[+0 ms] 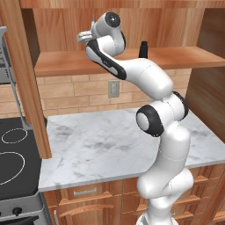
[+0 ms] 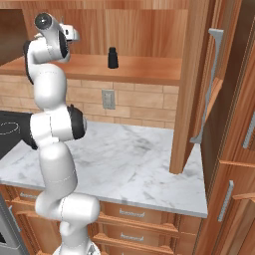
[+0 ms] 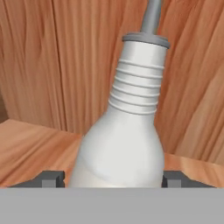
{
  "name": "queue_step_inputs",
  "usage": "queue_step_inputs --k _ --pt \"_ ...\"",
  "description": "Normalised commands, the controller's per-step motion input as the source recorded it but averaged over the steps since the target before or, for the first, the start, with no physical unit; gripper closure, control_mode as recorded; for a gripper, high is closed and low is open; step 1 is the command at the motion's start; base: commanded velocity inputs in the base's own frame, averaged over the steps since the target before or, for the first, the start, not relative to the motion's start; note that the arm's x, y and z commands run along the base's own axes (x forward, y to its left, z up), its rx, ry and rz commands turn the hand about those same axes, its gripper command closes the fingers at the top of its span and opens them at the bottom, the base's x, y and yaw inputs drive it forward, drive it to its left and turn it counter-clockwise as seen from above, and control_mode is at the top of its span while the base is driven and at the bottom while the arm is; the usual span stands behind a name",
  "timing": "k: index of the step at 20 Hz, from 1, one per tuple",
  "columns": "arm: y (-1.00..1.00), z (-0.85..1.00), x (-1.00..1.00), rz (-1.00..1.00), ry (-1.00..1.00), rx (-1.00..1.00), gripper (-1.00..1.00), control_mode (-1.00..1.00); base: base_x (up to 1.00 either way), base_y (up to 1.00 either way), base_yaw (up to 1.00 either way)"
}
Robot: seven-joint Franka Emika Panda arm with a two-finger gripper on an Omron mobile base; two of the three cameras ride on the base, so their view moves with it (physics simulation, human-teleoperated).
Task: Move the oil and vinegar bottle and shaker from the cabinet to the dining counter.
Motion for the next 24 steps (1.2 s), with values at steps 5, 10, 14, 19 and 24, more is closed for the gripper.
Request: queue_step_inputs --k 5,10,14,19,24 --pt "0.14 -0.09 0.02 0.00 0.00 0.12 1.00 -1.00 0.00 0.00 0.00" --pt "0.02 -0.11 -0.10 0.00 0.00 0.13 1.00 -1.00 0.00 0.00 0.00" --pt "0.20 -0.11 -0.49 0.00 0.00 0.04 1.00 -1.00 0.00 0.00 0.00" --pt "0.29 -0.11 -0.64 0.00 0.00 0.00 1.00 -1.00 0.00 0.00 0.00" --pt "0.19 -0.07 -0.79 0.00 0.00 0.00 1.00 -1.00 0.00 0.00 0.00"
